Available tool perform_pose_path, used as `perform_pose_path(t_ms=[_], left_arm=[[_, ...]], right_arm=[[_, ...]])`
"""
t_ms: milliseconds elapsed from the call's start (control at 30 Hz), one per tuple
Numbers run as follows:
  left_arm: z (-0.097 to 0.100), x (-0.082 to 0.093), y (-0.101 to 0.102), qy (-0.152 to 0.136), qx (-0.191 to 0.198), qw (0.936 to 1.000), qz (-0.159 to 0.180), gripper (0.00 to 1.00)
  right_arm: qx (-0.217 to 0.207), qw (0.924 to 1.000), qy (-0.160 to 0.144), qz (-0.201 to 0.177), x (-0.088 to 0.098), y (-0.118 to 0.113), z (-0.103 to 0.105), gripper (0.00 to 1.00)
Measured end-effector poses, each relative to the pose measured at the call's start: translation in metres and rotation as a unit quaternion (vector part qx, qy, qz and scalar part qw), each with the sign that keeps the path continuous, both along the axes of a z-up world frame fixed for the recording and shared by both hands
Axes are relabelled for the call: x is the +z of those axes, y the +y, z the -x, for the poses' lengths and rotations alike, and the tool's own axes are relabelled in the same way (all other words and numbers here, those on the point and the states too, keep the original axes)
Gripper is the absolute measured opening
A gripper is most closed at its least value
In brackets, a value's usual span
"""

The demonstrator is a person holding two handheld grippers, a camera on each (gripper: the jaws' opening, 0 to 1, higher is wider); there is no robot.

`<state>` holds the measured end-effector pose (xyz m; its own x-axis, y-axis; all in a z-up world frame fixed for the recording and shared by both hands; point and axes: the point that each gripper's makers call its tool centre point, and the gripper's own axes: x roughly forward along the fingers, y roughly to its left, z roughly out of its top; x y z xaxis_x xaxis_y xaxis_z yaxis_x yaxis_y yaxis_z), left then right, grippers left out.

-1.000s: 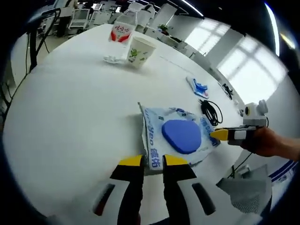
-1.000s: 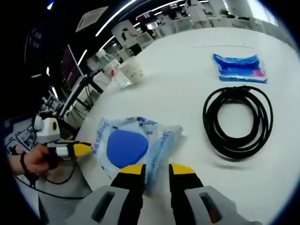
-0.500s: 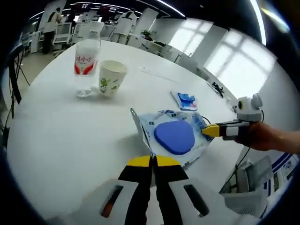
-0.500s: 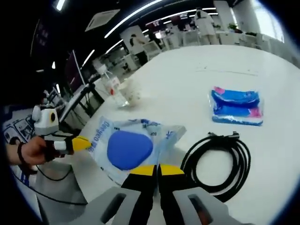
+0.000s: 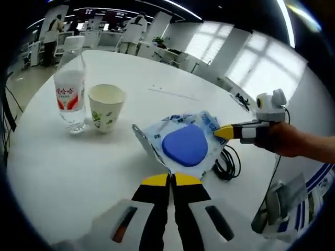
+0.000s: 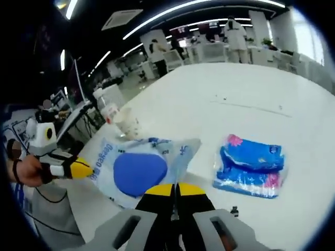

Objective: Arrange the tabletop items into an orderly group along one side of the table until the central work area is clear of visible clutter.

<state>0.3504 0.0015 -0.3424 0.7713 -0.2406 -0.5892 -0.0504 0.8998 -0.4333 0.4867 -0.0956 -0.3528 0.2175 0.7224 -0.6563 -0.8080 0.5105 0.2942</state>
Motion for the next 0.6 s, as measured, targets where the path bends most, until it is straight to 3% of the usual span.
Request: perform_pose_path(t_ms=[200, 267, 400, 500, 600], left_arm=[[-0.019, -0.005, 0.005, 0.005, 0.014, 0.9999, 0.003, 0.00], [-0.018, -0.005, -0.002, 0.007, 0.018, 0.9998, 0.006, 0.00], [-0.027, -0.008, 0.003, 0.010, 0.027, 0.9995, 0.016, 0.00], [-0.029, -0.011, 0.007, 0.013, 0.046, 0.9985, 0.026, 0.00], [-0.036, -0.015, 0.014, 0.014, 0.057, 0.9977, 0.035, 0.00]], right_arm=[[-0.002, 1.0000, 0.006, -0.001, -0.009, 0.016, -0.022, 0.00], [-0.006, 0.9999, 0.008, -0.003, -0.010, 0.019, -0.026, 0.00], [-0.030, 0.9992, 0.017, -0.018, -0.011, 0.025, -0.034, 0.00], [-0.043, 0.9987, 0.020, -0.017, -0.020, 0.026, -0.042, 0.00], [-0.055, 0.9981, 0.023, -0.016, -0.015, 0.020, -0.038, 0.00]])
